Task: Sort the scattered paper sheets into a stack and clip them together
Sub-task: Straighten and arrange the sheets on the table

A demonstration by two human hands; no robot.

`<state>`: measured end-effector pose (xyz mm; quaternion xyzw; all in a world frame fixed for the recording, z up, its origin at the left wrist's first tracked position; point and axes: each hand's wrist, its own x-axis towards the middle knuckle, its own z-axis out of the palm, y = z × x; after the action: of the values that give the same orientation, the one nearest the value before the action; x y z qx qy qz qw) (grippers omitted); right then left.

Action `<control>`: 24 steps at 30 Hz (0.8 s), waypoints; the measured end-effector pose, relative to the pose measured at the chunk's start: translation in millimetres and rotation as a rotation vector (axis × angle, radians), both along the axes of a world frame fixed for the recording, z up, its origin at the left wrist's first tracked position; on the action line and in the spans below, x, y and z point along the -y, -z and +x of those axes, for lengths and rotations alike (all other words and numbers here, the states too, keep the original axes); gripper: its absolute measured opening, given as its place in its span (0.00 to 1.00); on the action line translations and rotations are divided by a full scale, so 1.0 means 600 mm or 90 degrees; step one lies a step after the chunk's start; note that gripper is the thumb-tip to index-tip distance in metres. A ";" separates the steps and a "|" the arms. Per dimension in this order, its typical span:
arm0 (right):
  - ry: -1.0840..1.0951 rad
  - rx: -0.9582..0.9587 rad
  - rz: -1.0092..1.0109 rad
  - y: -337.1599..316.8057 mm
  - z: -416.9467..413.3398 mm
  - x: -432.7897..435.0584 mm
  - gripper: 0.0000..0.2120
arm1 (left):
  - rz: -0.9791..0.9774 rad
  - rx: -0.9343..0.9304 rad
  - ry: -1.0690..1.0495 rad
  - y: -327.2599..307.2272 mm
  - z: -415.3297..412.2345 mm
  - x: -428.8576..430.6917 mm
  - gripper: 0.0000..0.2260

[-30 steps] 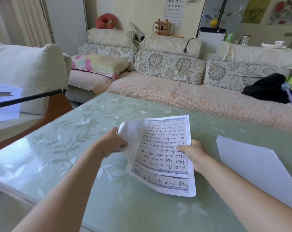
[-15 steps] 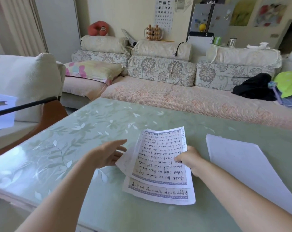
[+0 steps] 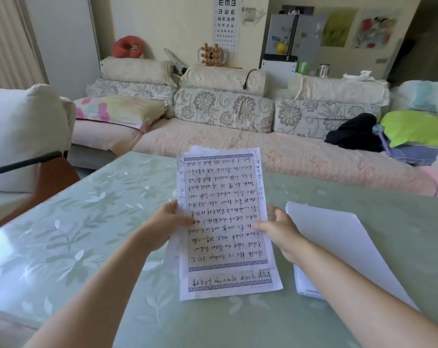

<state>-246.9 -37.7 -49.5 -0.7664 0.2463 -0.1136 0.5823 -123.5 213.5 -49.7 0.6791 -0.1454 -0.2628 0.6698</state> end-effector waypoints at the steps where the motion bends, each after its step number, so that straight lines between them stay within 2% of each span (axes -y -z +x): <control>1: -0.002 0.024 0.033 -0.009 -0.007 0.006 0.25 | -0.039 -0.004 0.005 -0.008 -0.009 0.008 0.19; 3: -0.012 0.061 0.029 -0.029 -0.026 0.018 0.15 | -0.083 0.004 0.009 -0.028 -0.030 0.030 0.19; 5: -0.005 0.099 -0.045 -0.049 -0.046 0.029 0.11 | -0.099 0.036 0.004 -0.055 -0.051 0.058 0.18; 13: 0.113 0.295 -0.152 -0.157 -0.129 0.097 0.10 | -0.193 0.137 -0.079 -0.151 -0.134 0.193 0.09; 17: 0.178 0.292 -0.181 -0.170 -0.170 0.154 0.09 | -0.168 0.148 -0.050 -0.150 -0.170 0.272 0.10; 22: 0.178 0.212 -0.183 -0.108 -0.224 0.211 0.16 | -0.022 0.210 0.113 -0.103 -0.202 0.347 0.19; 24: 0.210 0.204 -0.203 -0.081 -0.238 0.225 0.18 | -0.011 0.262 0.078 -0.084 -0.216 0.371 0.19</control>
<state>-389.7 -172.9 -1.1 -0.7701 0.2517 -0.3637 0.4597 -252.8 -8.9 0.4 0.7027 -0.3226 -0.1574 0.6143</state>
